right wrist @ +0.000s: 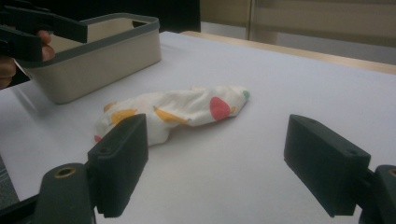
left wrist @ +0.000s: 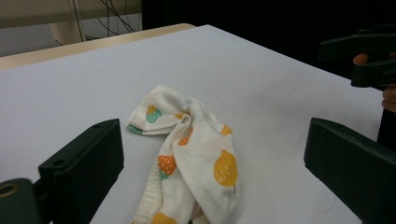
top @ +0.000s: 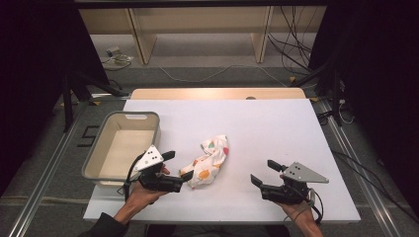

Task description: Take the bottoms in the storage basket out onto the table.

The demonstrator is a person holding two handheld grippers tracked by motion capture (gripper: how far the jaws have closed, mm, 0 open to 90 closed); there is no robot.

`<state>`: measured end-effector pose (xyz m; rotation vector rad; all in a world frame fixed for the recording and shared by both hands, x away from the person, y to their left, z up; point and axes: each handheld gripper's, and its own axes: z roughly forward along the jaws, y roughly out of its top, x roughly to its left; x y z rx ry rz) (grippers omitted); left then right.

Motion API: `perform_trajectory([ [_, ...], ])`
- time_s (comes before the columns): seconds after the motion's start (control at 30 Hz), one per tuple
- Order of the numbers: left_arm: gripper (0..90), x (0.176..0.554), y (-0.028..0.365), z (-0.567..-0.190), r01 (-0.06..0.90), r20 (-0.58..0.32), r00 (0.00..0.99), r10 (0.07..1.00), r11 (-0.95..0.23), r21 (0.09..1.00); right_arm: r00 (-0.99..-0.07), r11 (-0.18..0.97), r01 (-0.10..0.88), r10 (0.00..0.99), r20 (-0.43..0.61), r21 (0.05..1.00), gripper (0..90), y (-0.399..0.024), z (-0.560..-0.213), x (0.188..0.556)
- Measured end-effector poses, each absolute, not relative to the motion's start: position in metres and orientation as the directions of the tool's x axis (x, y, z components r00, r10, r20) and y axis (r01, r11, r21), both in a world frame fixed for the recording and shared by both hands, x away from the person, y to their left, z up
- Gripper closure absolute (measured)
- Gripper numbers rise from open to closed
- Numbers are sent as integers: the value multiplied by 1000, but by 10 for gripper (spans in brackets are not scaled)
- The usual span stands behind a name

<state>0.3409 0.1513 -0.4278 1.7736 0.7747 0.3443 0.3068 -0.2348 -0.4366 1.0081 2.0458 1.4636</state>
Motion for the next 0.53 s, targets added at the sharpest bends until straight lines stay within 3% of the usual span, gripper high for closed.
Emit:
perform_trajectory([
  [0.53, 43, 342, 152, -428, 329, -142, 739, 659, -168, 929, -643, 178, 310, 763, 69, 934, 227, -235, -437, 307],
])
